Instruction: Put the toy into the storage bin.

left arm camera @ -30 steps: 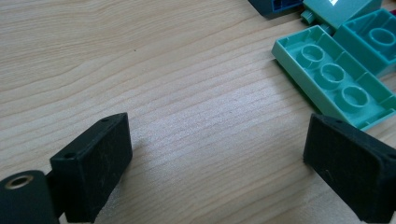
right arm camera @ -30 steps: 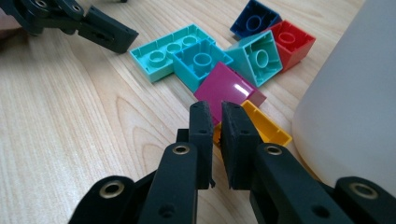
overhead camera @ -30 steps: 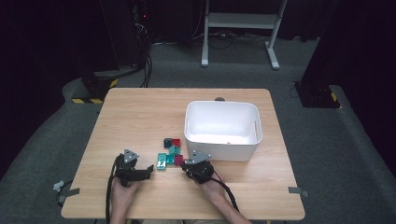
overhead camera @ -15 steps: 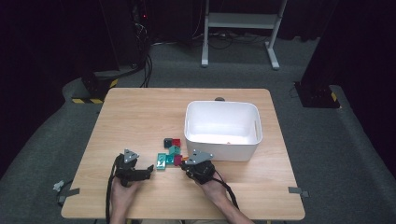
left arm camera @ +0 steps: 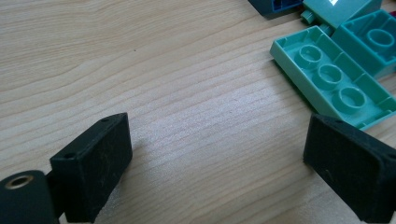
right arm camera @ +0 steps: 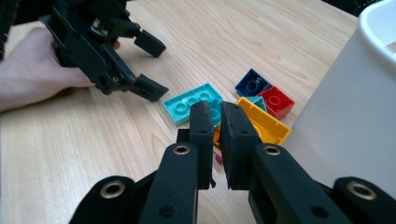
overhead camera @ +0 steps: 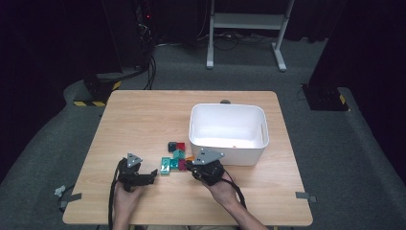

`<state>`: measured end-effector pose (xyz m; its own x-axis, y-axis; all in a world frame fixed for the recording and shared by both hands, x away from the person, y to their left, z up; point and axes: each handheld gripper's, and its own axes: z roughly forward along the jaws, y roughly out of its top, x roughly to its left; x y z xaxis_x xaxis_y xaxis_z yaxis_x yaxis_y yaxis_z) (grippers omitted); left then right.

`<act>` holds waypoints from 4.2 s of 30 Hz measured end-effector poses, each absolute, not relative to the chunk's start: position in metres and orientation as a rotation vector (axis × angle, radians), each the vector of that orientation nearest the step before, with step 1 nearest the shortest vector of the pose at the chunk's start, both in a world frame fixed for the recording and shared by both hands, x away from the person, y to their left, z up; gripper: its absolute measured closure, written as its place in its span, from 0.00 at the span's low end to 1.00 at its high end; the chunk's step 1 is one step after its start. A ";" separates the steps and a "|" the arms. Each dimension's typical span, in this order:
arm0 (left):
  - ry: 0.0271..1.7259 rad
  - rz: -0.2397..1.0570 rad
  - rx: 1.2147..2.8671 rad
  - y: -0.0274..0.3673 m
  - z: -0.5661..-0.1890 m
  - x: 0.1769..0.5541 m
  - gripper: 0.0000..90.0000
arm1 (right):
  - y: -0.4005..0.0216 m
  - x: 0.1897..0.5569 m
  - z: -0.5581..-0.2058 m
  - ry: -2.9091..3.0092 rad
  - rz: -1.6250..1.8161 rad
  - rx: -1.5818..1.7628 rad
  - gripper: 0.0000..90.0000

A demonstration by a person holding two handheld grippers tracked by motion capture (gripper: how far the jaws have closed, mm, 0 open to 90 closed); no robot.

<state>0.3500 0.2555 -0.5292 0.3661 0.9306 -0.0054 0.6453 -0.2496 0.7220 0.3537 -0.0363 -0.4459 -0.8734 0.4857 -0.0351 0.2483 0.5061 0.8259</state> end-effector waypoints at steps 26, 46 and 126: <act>1.359 0.574 1.990 0.256 -0.529 0.350 0.09 | -0.058 0.360 -0.381 2.448 1.383 0.613 0.93; 1.360 0.574 1.990 0.255 -0.529 0.350 0.09 | -0.085 0.393 -0.360 2.358 1.381 0.744 0.93; 1.363 0.577 1.985 0.256 -0.528 0.349 0.12 | -0.128 0.348 -0.427 2.329 1.463 0.844 0.61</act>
<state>0.3494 0.2565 -0.5285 0.3616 0.9323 -0.0062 0.6442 -0.2450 0.7245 0.3484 -0.1283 -0.4271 -0.7960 0.5998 0.0816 0.3337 0.3224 0.8859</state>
